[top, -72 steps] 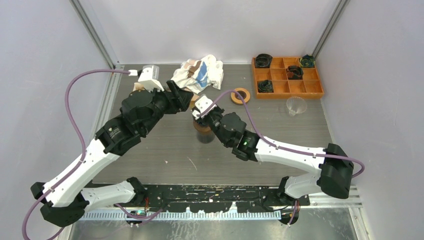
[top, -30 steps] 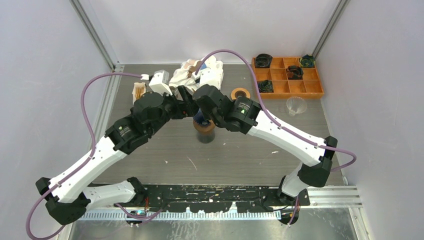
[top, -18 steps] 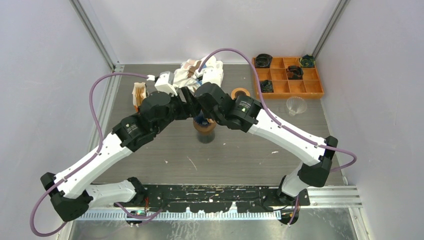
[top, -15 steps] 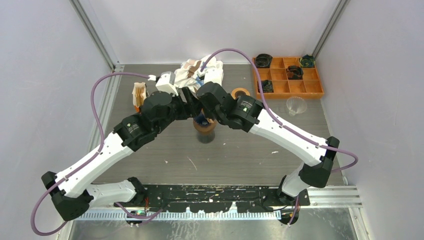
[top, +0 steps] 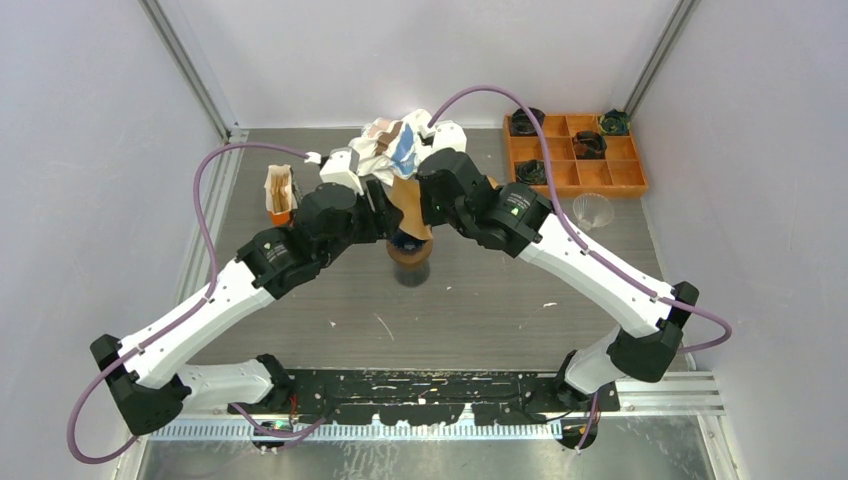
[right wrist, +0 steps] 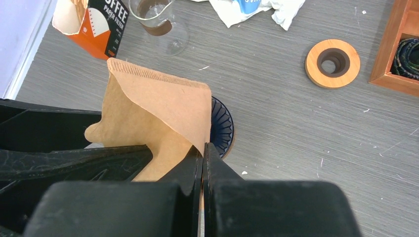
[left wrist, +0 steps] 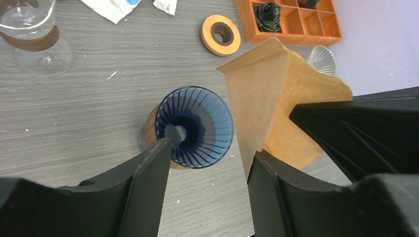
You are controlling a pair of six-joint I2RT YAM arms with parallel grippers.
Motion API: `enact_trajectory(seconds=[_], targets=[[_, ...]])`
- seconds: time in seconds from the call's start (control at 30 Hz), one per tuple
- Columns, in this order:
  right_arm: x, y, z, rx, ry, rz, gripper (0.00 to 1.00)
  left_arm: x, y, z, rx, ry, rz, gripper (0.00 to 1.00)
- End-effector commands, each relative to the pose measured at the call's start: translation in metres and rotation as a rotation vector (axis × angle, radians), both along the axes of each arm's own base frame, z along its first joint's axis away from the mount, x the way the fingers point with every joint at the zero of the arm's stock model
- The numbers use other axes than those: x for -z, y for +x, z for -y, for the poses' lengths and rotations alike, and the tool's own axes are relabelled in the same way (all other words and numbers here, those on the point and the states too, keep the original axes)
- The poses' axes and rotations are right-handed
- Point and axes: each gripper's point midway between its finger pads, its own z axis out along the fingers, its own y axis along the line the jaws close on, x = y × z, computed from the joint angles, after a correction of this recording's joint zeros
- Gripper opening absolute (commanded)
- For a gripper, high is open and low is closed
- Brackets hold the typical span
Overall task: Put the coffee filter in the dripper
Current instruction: Place the coffee filter in the coffee dripper.
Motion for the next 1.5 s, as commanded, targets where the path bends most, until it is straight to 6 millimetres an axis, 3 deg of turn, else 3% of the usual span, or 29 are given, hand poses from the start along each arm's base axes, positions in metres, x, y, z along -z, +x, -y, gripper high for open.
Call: enact_trajectory(seconds=[0.0, 0.2, 0.33, 0.53, 0.93, 1.47], targets=[[-0.023, -0.003, -0.005, -0.028, 0.107, 0.023, 0.01, -0.025, 0.005, -0.010, -0.046, 0.005, 0.060, 0.57], [-0.022, -0.003, -0.004, -0.041, 0.116, 0.010, 0.01, -0.030, 0.007, -0.021, -0.068, 0.068, 0.082, 0.49], [-0.019, -0.003, -0.005, -0.054, 0.121, -0.005, 0.01, -0.028, 0.006, -0.017, -0.048, 0.077, 0.069, 0.38], [-0.019, -0.003, -0.007, -0.072, 0.133, -0.019, 0.00, -0.019, 0.005, -0.010, -0.020, 0.084, 0.041, 0.30], [-0.011, 0.006, 0.010, -0.051, 0.077, -0.032, 0.00, -0.021, 0.000, -0.019, -0.015, 0.138, 0.023, 0.06], [0.006, 0.005, 0.005, -0.111, 0.019, -0.106, 0.01, -0.015, -0.007, -0.011, 0.050, 0.199, -0.050, 0.08]])
